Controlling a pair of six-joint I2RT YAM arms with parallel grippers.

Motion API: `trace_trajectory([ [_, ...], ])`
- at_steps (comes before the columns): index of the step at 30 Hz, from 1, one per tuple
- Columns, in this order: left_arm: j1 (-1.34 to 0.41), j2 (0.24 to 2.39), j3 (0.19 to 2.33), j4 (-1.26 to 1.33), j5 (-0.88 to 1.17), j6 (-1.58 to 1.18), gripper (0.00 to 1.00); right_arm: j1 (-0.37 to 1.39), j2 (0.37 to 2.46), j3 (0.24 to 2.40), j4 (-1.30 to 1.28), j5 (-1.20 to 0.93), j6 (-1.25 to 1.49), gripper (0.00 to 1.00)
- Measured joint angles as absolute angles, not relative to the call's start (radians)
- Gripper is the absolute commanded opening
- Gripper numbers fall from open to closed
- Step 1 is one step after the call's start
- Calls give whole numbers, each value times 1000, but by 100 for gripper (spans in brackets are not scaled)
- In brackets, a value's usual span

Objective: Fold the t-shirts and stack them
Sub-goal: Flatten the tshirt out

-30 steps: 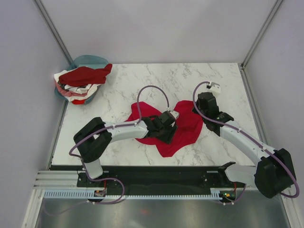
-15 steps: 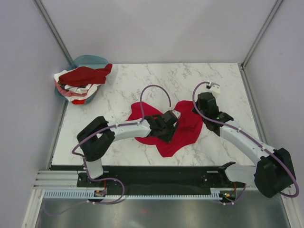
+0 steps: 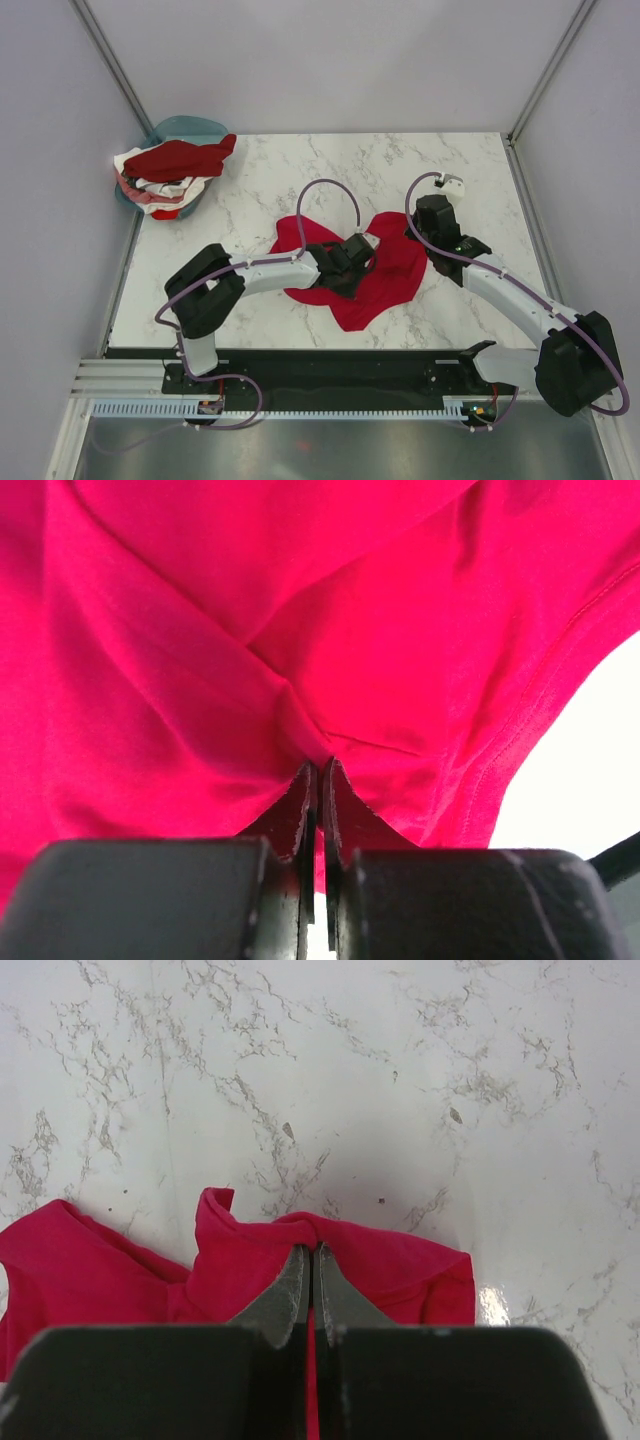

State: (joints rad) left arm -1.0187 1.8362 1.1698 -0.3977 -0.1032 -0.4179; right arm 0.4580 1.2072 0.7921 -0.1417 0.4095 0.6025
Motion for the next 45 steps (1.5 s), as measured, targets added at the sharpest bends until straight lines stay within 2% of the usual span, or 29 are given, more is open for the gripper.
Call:
trace_trajectory([
  [5, -1019, 1753, 1149, -406, -155, -418, 2, 458, 1207, 792, -142, 420, 605, 0],
  [10, -986, 1546, 1072, -401, -231, -421, 2, 444, 1207, 789, -142, 424, 617, 0],
  [13, -895, 1385, 991, -374, -241, -437, 2, 422, 1207, 779, -142, 422, 630, 0],
  [18, -633, 1130, 868, -342, -249, -502, 2, 379, 1201, 762, -142, 419, 654, 0],
  [23, -553, 910, 831, -338, -279, -580, 2, 318, 1196, 757, -144, 408, 669, 0],
  [26, -490, 888, 904, -379, -283, -599, 2, 265, 1201, 783, -184, 384, 669, 0],
  [34, -367, 1021, 1383, -575, -292, -588, 2, 187, 1182, 970, -299, 360, 664, 0],
  [40, -353, 1081, 1712, -713, -343, -539, 2, 127, 1152, 1244, -415, 338, 649, 0],
  [45, -349, 1062, 1819, -787, -368, -522, 2, 127, 1118, 1506, -506, 304, 610, 0],
])
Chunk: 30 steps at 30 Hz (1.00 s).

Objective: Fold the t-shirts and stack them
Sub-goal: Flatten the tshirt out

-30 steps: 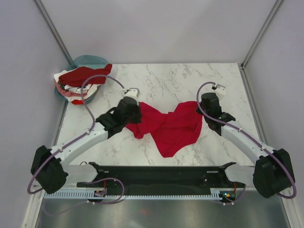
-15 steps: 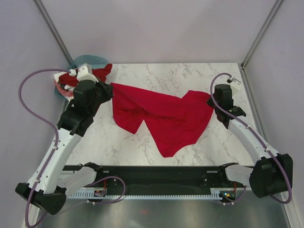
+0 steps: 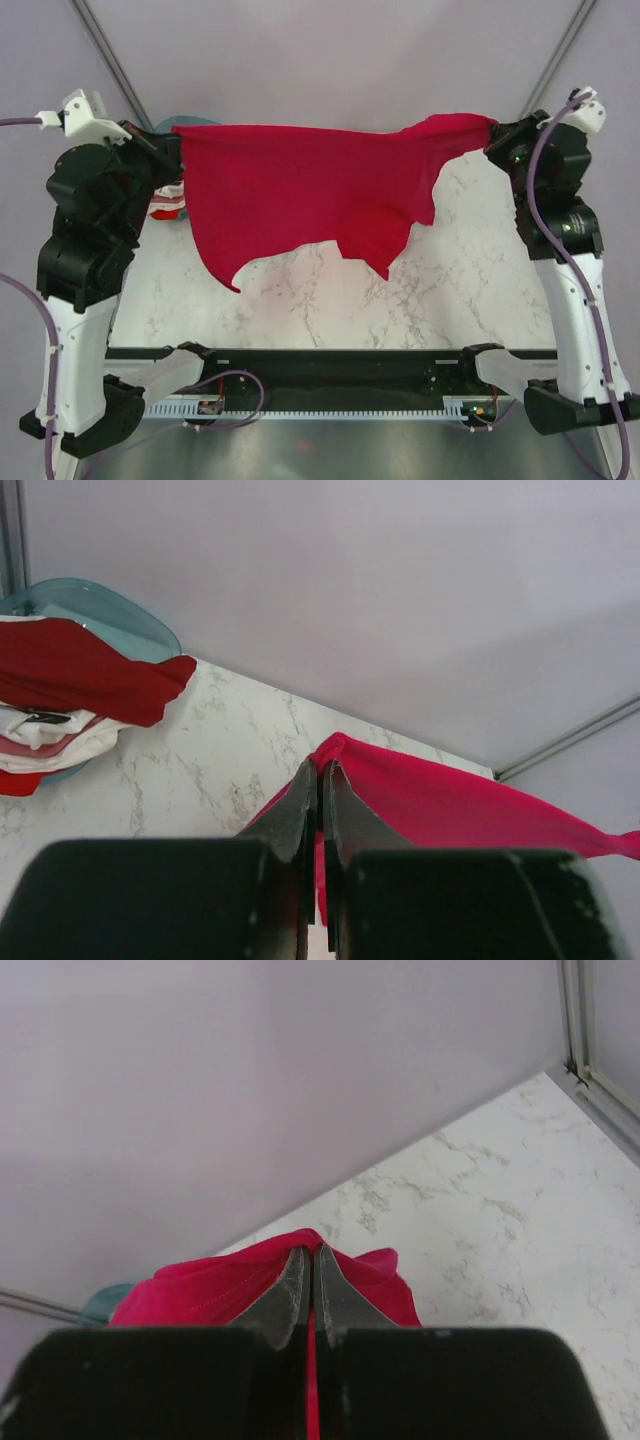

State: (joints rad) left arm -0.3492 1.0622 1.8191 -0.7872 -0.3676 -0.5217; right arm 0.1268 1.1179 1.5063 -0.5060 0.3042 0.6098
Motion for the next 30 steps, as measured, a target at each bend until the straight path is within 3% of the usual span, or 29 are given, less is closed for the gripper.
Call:
trace_trajectory([
  [17, -349, 796, 1857, -865, -261, -519, 2, 126, 872, 2060, -790, 154, 477, 0],
  [25, -348, 764, 1793, -886, -215, -543, 2, 126, 834, 2061, -819, 154, 474, 0],
  [30, -348, 825, 1645, -873, -200, -585, 2, 125, 865, 1849, -760, 156, 477, 0],
])
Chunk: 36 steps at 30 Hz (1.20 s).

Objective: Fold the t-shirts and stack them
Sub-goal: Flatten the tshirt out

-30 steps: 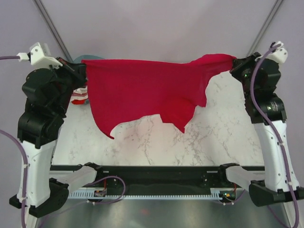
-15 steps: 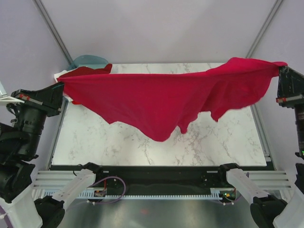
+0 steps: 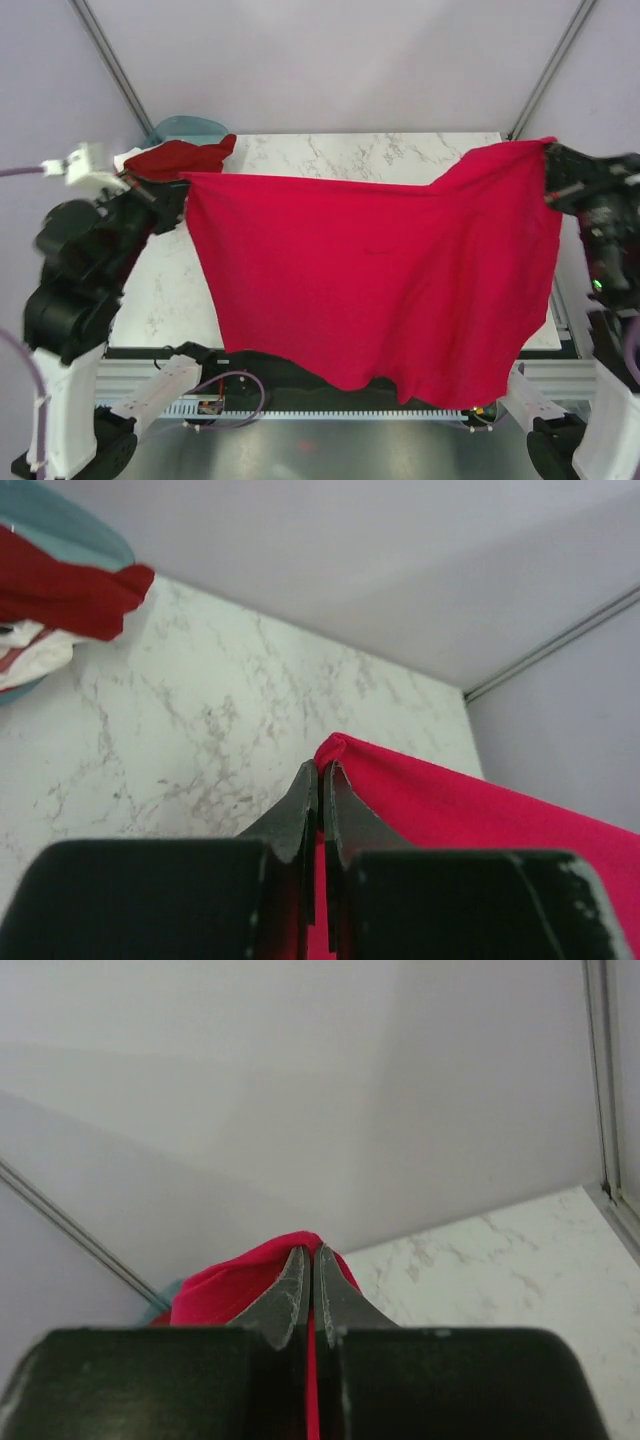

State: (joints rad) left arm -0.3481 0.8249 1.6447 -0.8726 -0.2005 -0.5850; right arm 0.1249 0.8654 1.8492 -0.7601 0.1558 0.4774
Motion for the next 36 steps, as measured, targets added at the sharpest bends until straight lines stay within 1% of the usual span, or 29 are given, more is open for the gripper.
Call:
trace_trajectory([
  [3, -348, 919, 1507, -812, -213, -605, 2, 123, 918, 1647, -688, 158, 492, 0],
  [6, -345, 1039, 1394, -763, -237, -623, 2, 121, 1020, 1439, -613, 159, 527, 0],
  [9, -336, 1190, 1338, -721, -256, -654, 2, 121, 1134, 1290, -548, 159, 578, 0],
  [11, -326, 1284, 1333, -680, -262, -679, 2, 120, 1211, 1242, -501, 160, 614, 0],
  [14, -307, 1407, 1335, -598, -262, -717, 2, 120, 1331, 1235, -396, 172, 661, 0],
  [17, -276, 1575, 1391, -532, -271, -751, 2, 121, 1491, 1274, -280, 190, 697, 0],
  [20, -233, 1808, 1545, -487, -280, -772, 2, 128, 1676, 1366, -197, 207, 712, 0],
  [23, -190, 2020, 1712, -445, -279, -783, 2, 141, 1897, 1530, -123, 221, 709, 0],
  [24, -174, 2085, 1761, -435, -278, -786, 2, 145, 1967, 1595, -118, 221, 703, 3],
  [25, -158, 2142, 1810, -429, -272, -788, 3, 149, 2032, 1655, -102, 220, 696, 20],
  [26, -142, 2194, 1856, -413, -256, -788, 26, 150, 2085, 1712, -96, 221, 691, 38],
  [27, -126, 2241, 1894, -392, -235, -787, 48, 154, 2142, 1774, -89, 222, 681, 75],
  [28, -111, 2277, 1928, -373, -215, -785, 67, 156, 2191, 1832, -77, 223, 668, 82],
  [29, -95, 2309, 1962, -355, -198, -775, 86, 158, 2226, 1876, -72, 226, 646, 84],
  [30, -81, 2337, 1998, -344, -182, -765, 98, 160, 2258, 1917, -69, 228, 629, 84],
  [31, -71, 2354, 2023, -332, -171, -757, 100, 161, 2276, 1949, -68, 234, 612, 83],
  [33, -52, 2360, 2043, -309, -157, -739, 100, 162, 2285, 1970, -67, 245, 585, 82],
  [36, -46, 2318, 2012, -277, -148, -715, 98, 167, 2252, 1943, -62, 266, 567, 78],
])
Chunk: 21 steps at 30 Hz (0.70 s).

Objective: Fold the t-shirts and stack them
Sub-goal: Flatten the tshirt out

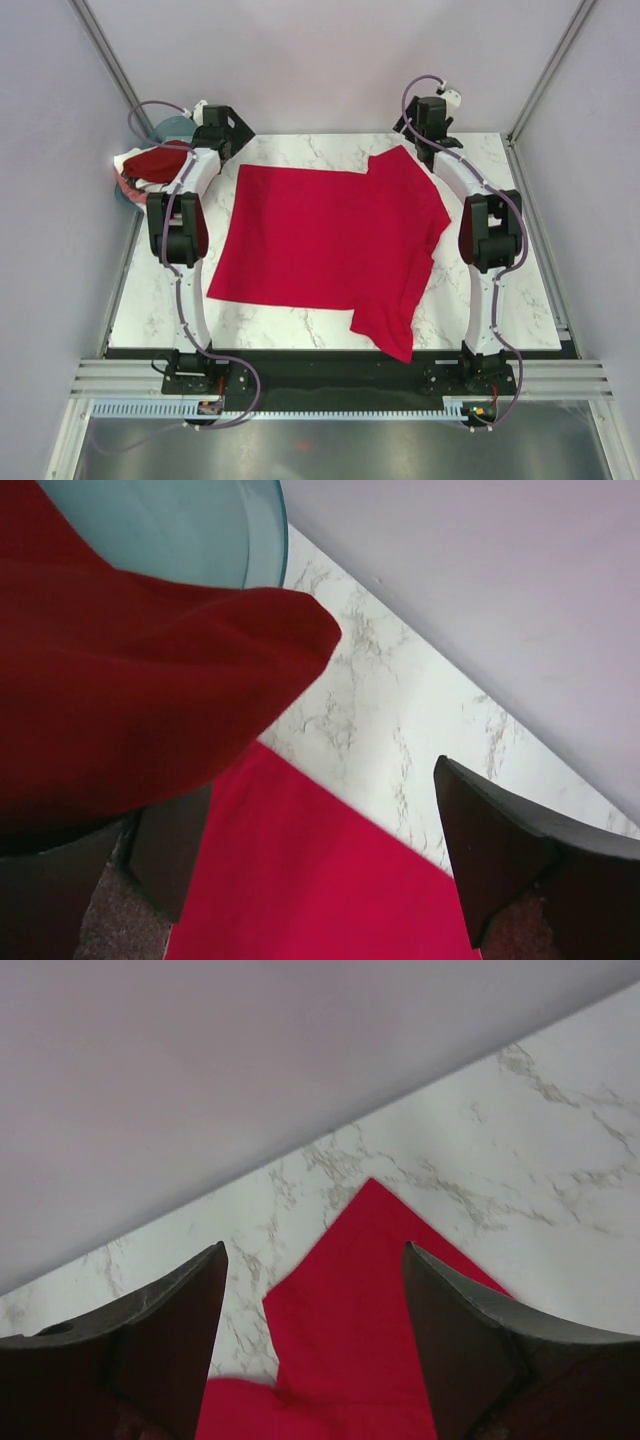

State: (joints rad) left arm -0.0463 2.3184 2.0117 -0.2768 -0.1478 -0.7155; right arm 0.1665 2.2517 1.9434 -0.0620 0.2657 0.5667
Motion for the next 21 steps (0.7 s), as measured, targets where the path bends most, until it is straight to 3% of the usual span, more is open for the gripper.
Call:
trace_trajectory([
  [6, -62, 2049, 1669, -259, -90, -687, 95, 196, 1994, 1649, -126, 314, 559, 75],
  [10, -70, 1769, 1375, -275, -67, -691, 100, 261, 1753, 1468, -244, 369, 561, 75],
  [16, -75, 1398, 1055, -358, -37, -747, 97, 510, 1367, 1197, -447, 545, 622, 76],
  [21, -94, 1197, 778, -405, 6, -778, 96, 690, 1176, 920, -618, 576, 741, 74],
])
